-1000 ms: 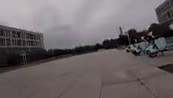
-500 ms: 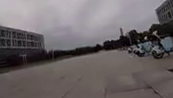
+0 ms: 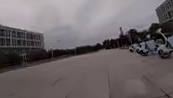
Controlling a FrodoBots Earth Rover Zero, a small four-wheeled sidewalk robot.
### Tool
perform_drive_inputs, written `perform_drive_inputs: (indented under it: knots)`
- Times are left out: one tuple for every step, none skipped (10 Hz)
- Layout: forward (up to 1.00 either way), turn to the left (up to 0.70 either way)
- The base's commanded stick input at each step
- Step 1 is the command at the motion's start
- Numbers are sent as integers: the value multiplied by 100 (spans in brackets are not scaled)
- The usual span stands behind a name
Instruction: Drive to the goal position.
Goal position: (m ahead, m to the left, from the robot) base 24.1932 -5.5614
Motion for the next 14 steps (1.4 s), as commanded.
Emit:
perform_drive_inputs:
  knots:
    - [70, 0]
    - [70, 0]
    - [70, 0]
    - [70, 0]
    - [70, 0]
    - [70, 0]
    - [70, 0]
    - [70, 0]
    - [70, 0]
    - [70, 0]
    - [70, 0]
    - [70, 0]
    - [70, 0]
    - [70, 0]
